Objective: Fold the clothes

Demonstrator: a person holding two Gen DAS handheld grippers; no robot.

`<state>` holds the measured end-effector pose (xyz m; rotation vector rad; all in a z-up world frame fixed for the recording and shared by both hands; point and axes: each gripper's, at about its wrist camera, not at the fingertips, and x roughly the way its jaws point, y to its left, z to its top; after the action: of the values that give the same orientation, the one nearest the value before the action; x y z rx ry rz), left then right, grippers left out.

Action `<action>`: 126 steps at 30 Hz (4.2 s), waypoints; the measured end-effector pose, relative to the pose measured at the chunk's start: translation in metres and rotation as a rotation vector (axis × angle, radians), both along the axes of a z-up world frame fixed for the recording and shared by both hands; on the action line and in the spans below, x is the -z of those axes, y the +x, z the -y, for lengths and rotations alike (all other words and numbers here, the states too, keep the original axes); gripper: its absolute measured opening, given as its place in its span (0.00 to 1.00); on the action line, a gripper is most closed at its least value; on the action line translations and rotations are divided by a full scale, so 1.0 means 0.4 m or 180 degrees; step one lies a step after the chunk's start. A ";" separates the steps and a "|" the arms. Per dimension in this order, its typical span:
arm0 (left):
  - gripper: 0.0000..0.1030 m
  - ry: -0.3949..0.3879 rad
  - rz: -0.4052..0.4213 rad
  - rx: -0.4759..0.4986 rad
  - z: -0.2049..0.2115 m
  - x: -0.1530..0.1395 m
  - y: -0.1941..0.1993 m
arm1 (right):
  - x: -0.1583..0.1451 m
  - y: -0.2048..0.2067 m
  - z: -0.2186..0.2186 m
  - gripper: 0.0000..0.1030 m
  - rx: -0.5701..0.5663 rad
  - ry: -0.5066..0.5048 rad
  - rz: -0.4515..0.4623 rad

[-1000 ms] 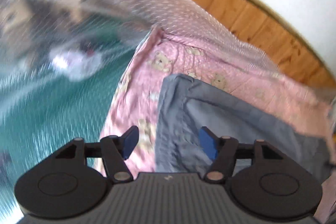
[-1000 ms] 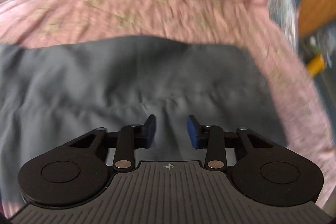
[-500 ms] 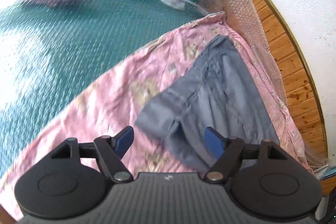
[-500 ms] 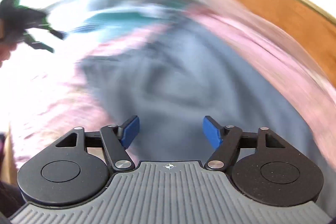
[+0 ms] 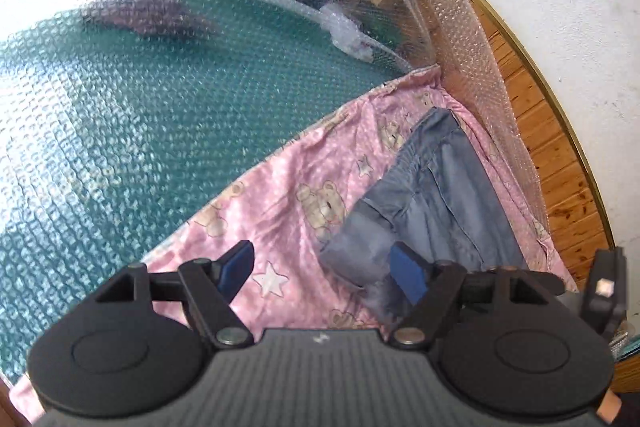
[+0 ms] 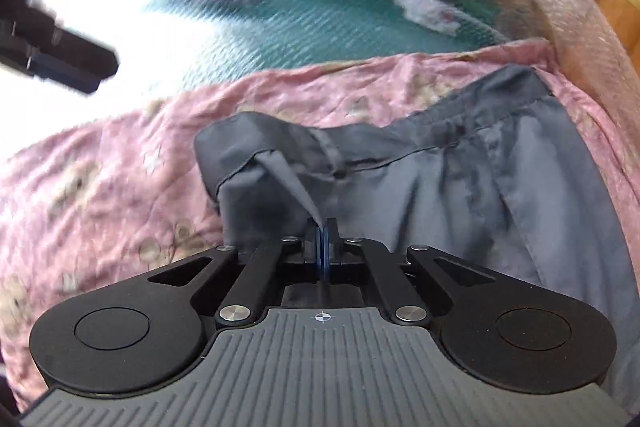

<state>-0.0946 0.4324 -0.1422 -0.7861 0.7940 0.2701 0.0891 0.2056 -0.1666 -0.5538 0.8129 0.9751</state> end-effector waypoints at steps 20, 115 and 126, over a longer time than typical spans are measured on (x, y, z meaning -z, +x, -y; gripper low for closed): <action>0.83 -0.0736 0.0129 0.0669 0.161 0.174 0.412 | -0.025 0.239 0.185 0.00 0.1440 0.0676 -0.0758; 0.02 -0.1862 0.0183 0.0159 0.010 0.378 0.225 | 0.133 -0.112 0.876 0.50 0.3683 0.1940 -0.2024; 0.57 -0.0633 0.0013 0.0287 0.042 0.179 0.226 | 0.127 -0.091 0.887 0.51 0.3646 0.1649 -0.1833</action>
<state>-0.0040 0.4157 -0.2140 -0.9343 0.8587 0.1095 0.0526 -0.1493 -0.2173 0.6550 1.1199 0.2090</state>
